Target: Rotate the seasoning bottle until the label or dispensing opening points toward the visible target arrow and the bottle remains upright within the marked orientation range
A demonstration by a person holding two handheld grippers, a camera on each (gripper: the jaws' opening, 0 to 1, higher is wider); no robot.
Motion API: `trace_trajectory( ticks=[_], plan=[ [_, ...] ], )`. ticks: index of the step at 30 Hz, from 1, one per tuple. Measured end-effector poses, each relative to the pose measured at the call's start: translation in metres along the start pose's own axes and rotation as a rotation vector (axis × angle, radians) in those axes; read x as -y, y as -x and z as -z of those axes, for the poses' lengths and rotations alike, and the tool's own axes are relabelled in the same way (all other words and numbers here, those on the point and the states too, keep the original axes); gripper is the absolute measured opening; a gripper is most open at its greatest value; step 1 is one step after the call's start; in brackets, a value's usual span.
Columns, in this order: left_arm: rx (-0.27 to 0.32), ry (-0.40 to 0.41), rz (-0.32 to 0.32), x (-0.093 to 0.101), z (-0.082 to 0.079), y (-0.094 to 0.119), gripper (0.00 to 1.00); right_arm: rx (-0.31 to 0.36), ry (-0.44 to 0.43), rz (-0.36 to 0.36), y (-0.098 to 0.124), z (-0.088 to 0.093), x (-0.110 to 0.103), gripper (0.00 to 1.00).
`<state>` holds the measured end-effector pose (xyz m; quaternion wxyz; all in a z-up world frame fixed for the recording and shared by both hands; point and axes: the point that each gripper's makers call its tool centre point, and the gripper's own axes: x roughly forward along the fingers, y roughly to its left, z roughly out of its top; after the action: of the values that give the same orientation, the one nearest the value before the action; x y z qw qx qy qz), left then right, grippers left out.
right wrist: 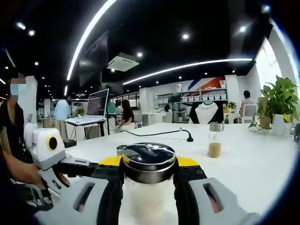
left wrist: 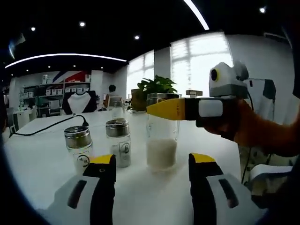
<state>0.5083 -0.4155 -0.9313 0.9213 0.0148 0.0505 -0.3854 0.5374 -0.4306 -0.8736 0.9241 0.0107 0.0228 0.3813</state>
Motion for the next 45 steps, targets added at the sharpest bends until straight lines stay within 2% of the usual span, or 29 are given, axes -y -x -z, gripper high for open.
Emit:
trace_trajectory(
  ticks=[5,9,14,17,21,22,23,28,33,35,37,38,40,44,45],
  plan=[
    [-0.002,-0.008,0.012,0.000,0.000,0.000,0.60,0.003,0.018,-0.092,-0.004,-0.001,-0.022,0.39],
    [-0.008,-0.042,0.071,0.005,0.000,0.002,0.57,0.011,0.057,-0.193,-0.006,-0.005,-0.040,0.39],
    [0.004,-0.048,0.101,0.005,-0.003,0.003,0.52,0.019,0.069,-0.282,-0.007,-0.008,-0.057,0.39],
    [0.011,-0.060,0.150,0.011,-0.004,0.004,0.51,0.019,0.071,-0.340,-0.006,-0.008,-0.067,0.39],
    [0.013,-0.046,0.206,0.015,-0.003,0.007,0.46,0.037,0.050,-0.396,-0.003,-0.010,-0.077,0.39],
    [0.019,-0.033,0.224,0.016,-0.004,0.008,0.44,0.036,0.045,-0.411,-0.002,-0.010,-0.079,0.39],
    [0.030,0.014,0.255,0.020,-0.007,0.009,0.44,0.035,0.051,-0.424,-0.001,-0.009,-0.082,0.39],
    [0.033,0.030,0.288,0.023,-0.007,0.012,0.44,0.044,0.056,-0.457,0.002,-0.011,-0.090,0.39],
    [0.012,0.044,0.186,0.016,-0.006,0.009,0.44,0.053,0.072,-0.434,-0.003,-0.011,-0.089,0.39],
    [-0.007,0.008,0.106,0.007,-0.002,0.007,0.44,0.049,0.101,-0.401,-0.007,-0.008,-0.087,0.39],
    [-0.018,-0.028,0.073,0.003,0.000,0.007,0.44,0.050,0.110,-0.390,-0.008,-0.007,-0.086,0.39],
    [-0.023,-0.059,0.025,-0.004,0.001,0.007,0.44,0.057,0.126,-0.361,-0.010,-0.006,-0.083,0.39],
    [-0.027,-0.060,-0.015,-0.009,0.002,0.007,0.44,0.062,0.126,-0.325,-0.014,-0.005,-0.081,0.39],
    [-0.018,-0.044,-0.060,-0.012,0.002,0.006,0.44,0.049,0.102,-0.241,-0.021,-0.002,-0.073,0.40],
    [-0.012,-0.035,-0.076,-0.014,0.001,0.007,0.44,0.049,0.076,-0.188,-0.023,-0.002,-0.069,0.40]
  ],
)
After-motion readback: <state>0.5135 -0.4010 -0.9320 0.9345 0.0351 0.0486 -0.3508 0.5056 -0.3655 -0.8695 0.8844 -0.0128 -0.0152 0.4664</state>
